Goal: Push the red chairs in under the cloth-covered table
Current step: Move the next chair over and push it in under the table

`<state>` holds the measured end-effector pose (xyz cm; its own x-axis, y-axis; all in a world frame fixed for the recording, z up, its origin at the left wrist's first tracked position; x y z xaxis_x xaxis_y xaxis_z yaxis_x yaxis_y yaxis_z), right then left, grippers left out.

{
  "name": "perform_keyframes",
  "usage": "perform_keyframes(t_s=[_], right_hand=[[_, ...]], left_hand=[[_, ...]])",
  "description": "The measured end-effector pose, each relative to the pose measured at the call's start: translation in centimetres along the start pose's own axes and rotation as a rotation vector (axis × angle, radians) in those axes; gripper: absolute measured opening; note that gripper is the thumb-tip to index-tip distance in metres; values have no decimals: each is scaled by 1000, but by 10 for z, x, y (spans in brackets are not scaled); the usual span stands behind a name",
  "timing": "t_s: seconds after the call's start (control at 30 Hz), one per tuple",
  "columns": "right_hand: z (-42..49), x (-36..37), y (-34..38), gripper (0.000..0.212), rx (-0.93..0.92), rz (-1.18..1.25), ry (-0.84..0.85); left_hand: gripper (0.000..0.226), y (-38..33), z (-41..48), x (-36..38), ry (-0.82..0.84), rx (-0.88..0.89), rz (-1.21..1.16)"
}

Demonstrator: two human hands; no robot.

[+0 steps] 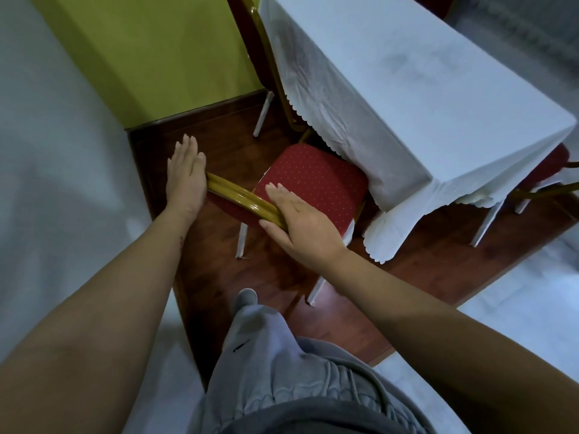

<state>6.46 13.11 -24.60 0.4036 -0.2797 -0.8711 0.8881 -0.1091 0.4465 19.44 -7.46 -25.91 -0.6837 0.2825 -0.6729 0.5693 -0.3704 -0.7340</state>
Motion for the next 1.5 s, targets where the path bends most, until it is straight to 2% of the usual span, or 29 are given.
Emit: perform_keyframes(t_s=[0.33, 0.63, 0.93, 1.2, 1.5], right_hand=[[48, 0, -20, 68, 137, -85, -56], [98, 11, -20, 69, 297, -118, -86], [139, 28, -17, 72, 425, -237, -128], [153, 35, -17, 75, 506, -355, -119], [177, 36, -26, 75, 570, -366, -119]], left_hand=[[50, -6, 77, 21, 75, 76, 11], [51, -5, 153, 30, 237, 179, 48], [53, 2, 205, 31, 317, 258, 72], [59, 8, 217, 28, 340, 407, 69], [57, 5, 249, 39, 333, 414, 61]])
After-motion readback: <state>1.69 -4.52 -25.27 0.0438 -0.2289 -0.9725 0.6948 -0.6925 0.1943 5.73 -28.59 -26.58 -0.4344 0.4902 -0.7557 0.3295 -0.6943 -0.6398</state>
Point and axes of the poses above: each hand's wrist, its own z-axis towards the middle knuckle, its own x-axis out of the palm, y = z × x, the point moved 1 cm from there along z, towards the middle knuckle, and after that the axes turned 2 degrees about x, right-handed, at the moved point
